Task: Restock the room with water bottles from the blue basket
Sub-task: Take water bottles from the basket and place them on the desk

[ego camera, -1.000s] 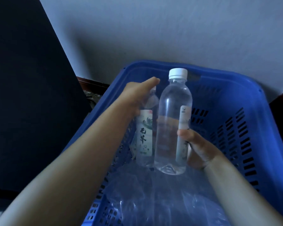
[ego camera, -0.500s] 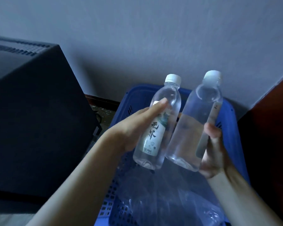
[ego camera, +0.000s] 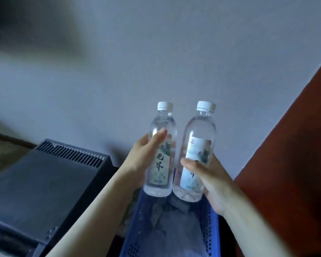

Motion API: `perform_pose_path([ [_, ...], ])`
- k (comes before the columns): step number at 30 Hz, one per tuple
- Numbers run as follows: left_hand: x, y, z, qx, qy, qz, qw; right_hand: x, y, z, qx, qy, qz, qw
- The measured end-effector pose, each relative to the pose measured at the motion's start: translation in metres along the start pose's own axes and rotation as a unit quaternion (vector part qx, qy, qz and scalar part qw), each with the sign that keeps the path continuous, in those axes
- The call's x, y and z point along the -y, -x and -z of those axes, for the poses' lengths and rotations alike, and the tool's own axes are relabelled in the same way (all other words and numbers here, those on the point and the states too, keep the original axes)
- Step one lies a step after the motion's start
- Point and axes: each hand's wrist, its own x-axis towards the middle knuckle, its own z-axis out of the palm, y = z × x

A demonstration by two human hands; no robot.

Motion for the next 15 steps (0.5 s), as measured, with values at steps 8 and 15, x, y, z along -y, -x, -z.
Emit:
perform_pose_path([
  [8,-0.179,0.060,-0.022,-0.026,-0.054,-0.087,0.994,0.174,0.027,-0.043,0.070,0.036,0.086,0.993],
  [15,-0.240,0.130,-0.026,-0.102,-0.080,-0.138,0.982,0.236,0.063,-0.077,0.138,0.064,0.108,0.982],
])
